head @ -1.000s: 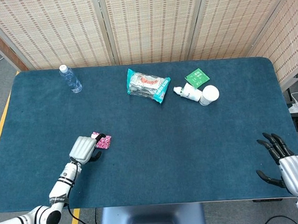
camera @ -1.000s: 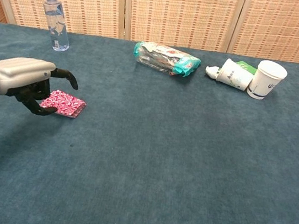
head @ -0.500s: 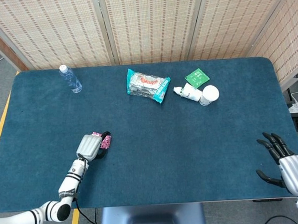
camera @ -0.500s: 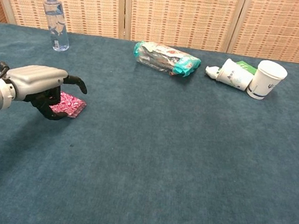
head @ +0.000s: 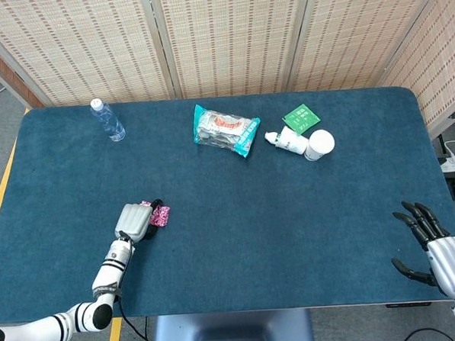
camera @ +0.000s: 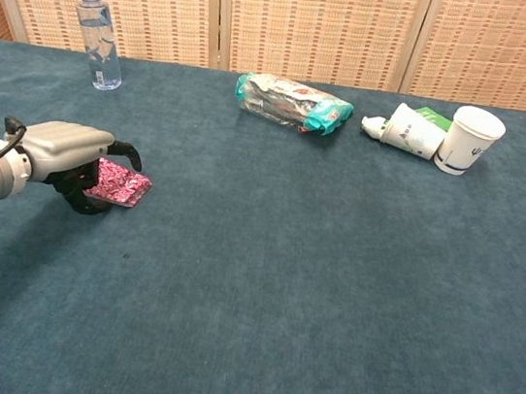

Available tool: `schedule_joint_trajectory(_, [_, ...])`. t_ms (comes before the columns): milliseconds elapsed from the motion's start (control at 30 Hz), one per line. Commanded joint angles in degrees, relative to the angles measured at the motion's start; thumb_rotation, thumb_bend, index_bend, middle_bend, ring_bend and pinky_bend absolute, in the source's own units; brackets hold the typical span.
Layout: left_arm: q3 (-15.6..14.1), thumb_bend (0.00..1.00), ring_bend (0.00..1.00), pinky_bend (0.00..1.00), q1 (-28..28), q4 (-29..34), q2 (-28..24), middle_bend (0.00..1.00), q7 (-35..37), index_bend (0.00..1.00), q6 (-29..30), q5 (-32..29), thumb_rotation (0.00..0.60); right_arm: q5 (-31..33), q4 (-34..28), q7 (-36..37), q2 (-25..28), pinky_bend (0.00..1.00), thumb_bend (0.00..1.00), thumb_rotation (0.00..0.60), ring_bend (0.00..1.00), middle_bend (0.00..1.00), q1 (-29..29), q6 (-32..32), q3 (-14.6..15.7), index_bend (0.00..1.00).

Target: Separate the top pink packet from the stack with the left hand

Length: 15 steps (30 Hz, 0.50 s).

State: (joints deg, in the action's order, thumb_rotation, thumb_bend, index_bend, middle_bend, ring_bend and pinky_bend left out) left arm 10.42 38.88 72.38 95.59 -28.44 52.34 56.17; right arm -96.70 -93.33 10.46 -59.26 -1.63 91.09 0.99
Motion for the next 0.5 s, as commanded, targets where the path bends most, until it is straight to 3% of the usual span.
schedule_joint_trajectory(33, [-0.3, 0.36, 1.00, 1.00, -0.1, 1.1, -0.9, 1.00, -0.3, 0.21, 0.3, -0.4, 0.600, 0.1, 0.0, -0.1, 0.0, 0.39, 0.12, 0.600, 0.00, 0.06, 0.0, -0.1, 0.0, 0.17])
schedule_joint_trajectory(500, [-1.0, 0.37, 1.00, 1.00, 1.0, -0.6, -0.6, 1.00, -1.6, 0.21, 1.1, -1.2, 0.600, 0.1, -0.2, -0.6, 0.0, 0.39, 0.12, 0.600, 0.00, 0.06, -0.1, -0.5, 0.1, 0.16])
